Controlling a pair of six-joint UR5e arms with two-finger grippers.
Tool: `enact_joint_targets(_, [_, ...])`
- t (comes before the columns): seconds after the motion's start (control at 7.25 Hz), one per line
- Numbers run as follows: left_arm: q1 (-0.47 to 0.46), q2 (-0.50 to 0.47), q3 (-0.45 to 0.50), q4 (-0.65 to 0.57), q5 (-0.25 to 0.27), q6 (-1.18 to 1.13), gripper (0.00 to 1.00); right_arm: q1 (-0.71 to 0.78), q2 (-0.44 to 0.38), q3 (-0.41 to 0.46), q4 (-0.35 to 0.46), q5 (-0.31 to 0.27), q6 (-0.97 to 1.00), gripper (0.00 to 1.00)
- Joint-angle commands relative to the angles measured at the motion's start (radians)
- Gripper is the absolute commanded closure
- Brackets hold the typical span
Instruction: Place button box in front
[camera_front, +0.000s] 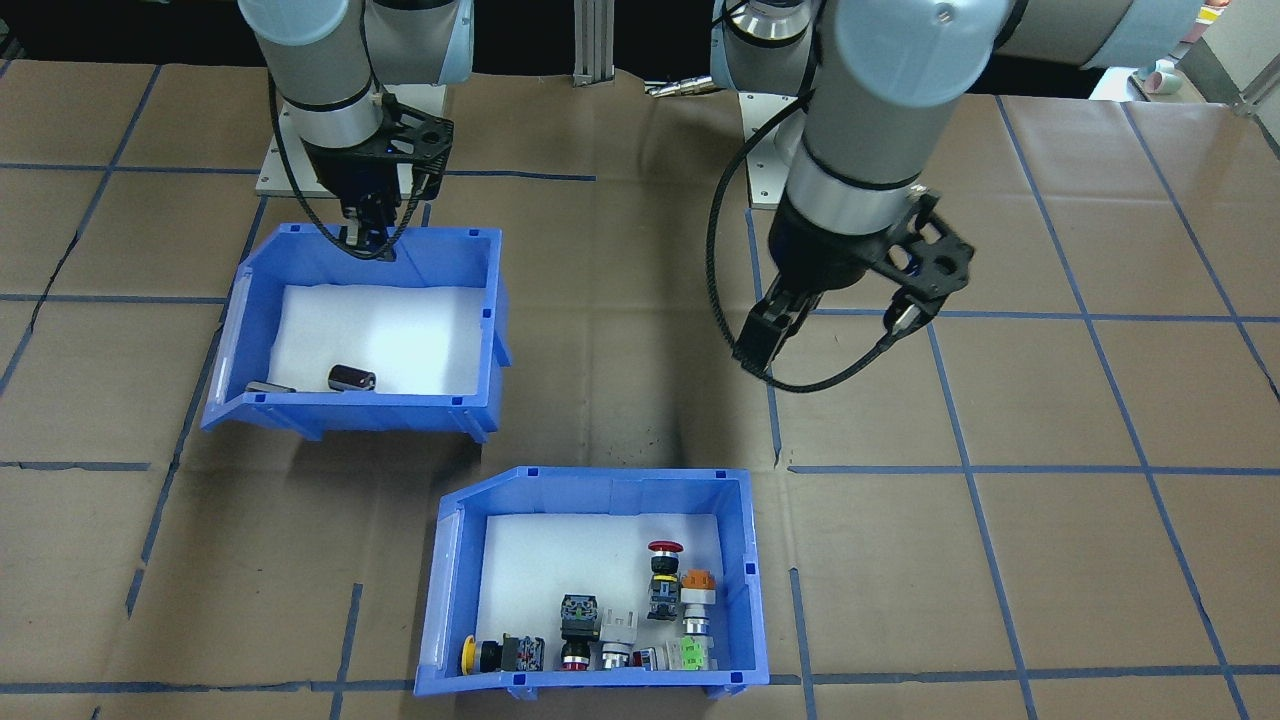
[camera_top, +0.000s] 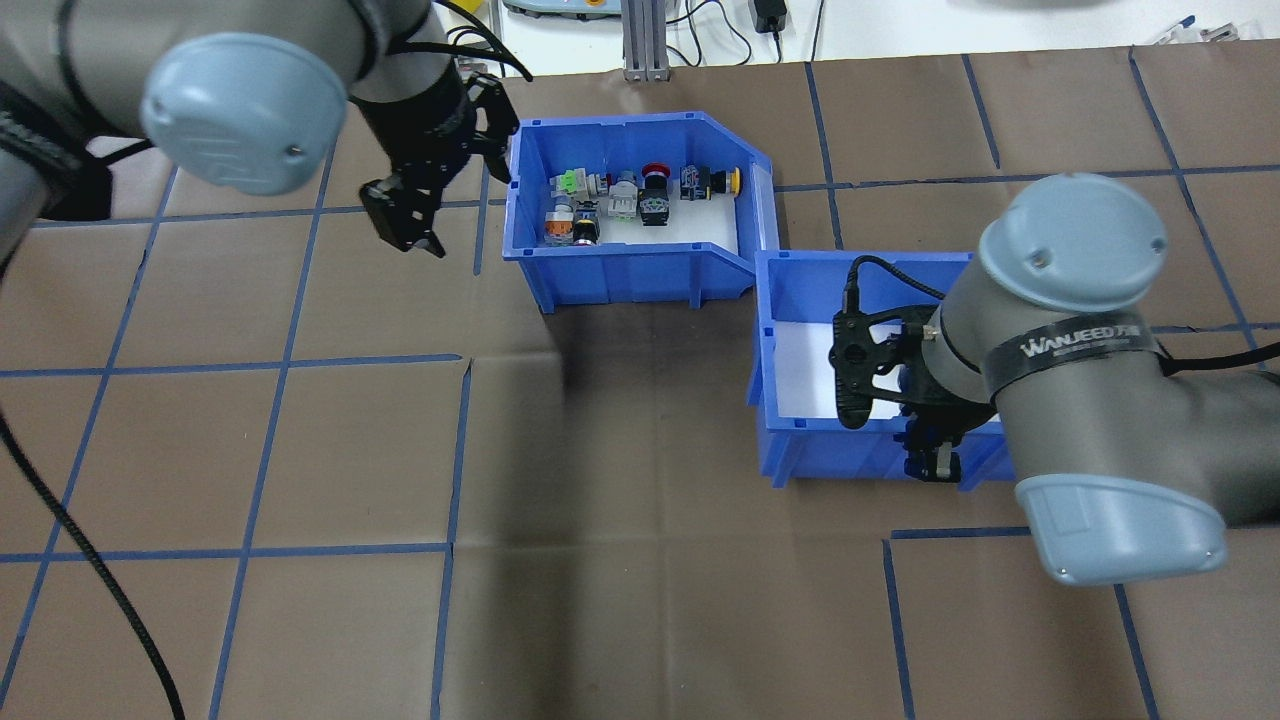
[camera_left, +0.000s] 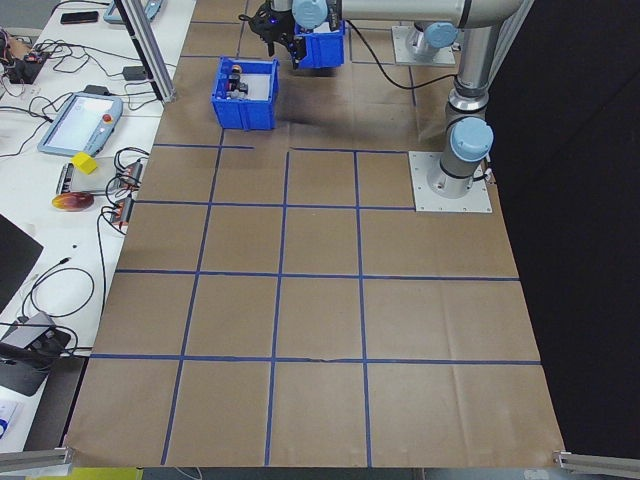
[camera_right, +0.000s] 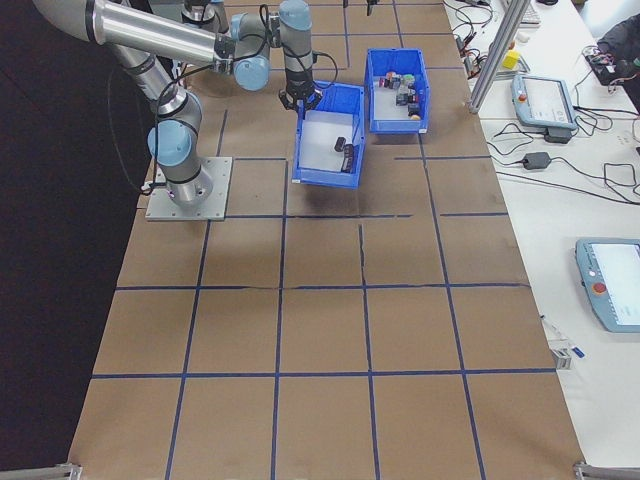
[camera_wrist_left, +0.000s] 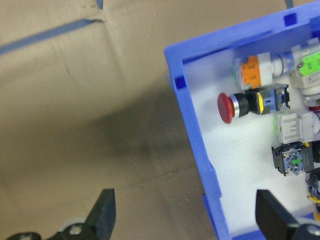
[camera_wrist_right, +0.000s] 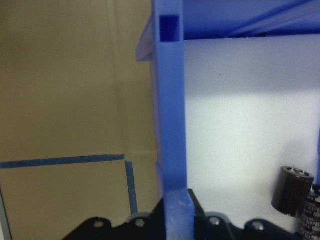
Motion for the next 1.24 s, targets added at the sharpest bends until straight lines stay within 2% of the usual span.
enact_joint_targets(0.0, [0.116, 0.131, -0.002, -0.154, 0.0, 0.476, 0.01, 0.151, 0.003, 0.001, -0.002, -0.004, 0.139, 0.93])
enact_joint_targets(0.28, [0.164, 0.202, -0.022, -0.191, 0.008, 0.808, 0.01, 0.266, 0.037, 0.001, -0.019, -0.004, 0.233, 0.93])
enact_joint_targets(0.41, [0.174, 0.222, -0.025, -0.203, 0.063, 0.938, 0.01, 0.329, 0.069, 0.001, -0.068, -0.007, 0.27, 0.93])
enact_joint_targets(0.55, [0.173, 0.24, -0.022, -0.209, 0.075, 1.063, 0.01, 0.377, 0.106, 0.001, -0.108, -0.01, 0.273, 0.93])
enact_joint_targets(0.69, [0.174, 0.255, -0.034, -0.244, 0.068, 1.135, 0.01, 0.403, 0.139, 0.001, -0.14, -0.023, 0.278, 0.93])
enact_joint_targets(0.83, [0.175, 0.262, -0.036, -0.331, 0.072, 1.142, 0.01, 0.407, 0.158, 0.001, -0.142, -0.026, 0.287, 0.93])
enact_joint_targets(1.1, [0.171, 0.279, -0.004, -0.343, 0.082, 1.11, 0.01, 0.407, 0.163, 0.019, -0.14, -0.043, 0.292, 0.91])
